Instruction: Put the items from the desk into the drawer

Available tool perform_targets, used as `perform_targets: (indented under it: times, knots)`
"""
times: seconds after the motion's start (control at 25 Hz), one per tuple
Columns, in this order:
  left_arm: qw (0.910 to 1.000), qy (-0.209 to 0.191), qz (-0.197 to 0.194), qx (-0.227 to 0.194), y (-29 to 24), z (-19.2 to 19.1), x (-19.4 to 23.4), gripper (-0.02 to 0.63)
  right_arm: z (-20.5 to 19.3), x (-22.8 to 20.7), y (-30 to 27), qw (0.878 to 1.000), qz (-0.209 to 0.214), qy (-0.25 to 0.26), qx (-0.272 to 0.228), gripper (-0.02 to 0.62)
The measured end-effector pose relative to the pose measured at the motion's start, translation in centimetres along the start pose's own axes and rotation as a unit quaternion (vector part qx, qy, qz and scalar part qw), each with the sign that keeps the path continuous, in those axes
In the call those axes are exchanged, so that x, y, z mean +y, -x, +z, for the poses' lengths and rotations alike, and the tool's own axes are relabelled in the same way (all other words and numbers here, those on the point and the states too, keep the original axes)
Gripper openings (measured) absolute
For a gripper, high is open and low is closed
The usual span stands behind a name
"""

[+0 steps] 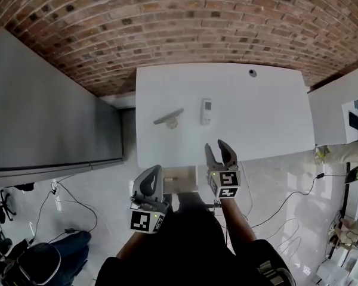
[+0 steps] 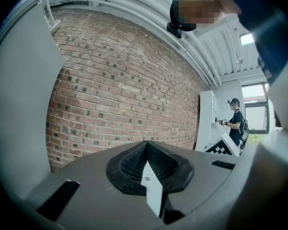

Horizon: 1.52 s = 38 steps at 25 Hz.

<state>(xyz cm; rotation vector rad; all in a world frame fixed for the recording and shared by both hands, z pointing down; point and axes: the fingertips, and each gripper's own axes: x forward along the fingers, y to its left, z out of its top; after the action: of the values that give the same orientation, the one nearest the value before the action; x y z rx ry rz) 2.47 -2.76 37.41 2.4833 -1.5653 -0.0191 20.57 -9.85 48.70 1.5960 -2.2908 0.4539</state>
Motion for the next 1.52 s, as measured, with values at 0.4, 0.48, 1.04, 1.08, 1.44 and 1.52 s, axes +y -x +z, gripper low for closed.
perform_targets:
  times: [0.4,0.48,1.04,1.08,1.44,1.52]
  knots:
    - [0.9995,0.004,-0.031,-0.005,-2.4,0.2,2.0,0.003,-3.4,-3.6,-6.8,0.997,-0.046,-0.016,0.054,0.167]
    - [0.9995,0.008,-0.031,-0.001,-3.0,0.1,2.7,0.003,-4.5,-4.5,-8.5,0.996,-0.054,-0.019,0.072,0.172]
    - [0.9987,0.027,-0.022,0.037,-5.5,-1.8,5.2,0.003,-13.7,-9.2,-19.3,0.975,-0.091,-0.045,0.197,0.227]
    - [0.9987,0.028,-0.02,0.037,-5.6,-2.0,5.3,0.003,-14.5,-9.6,-19.8,0.972,-0.094,-0.047,0.208,0.229]
    - [0.9986,0.032,-0.005,0.043,-5.6,-2.7,5.6,0.003,-19.9,-10.7,-21.8,0.956,-0.09,-0.04,0.277,0.242]
    - [0.9987,0.029,-0.003,0.043,-5.5,-2.8,5.6,0.003,-20.0,-10.7,-22.0,0.954,-0.092,-0.032,0.283,0.244]
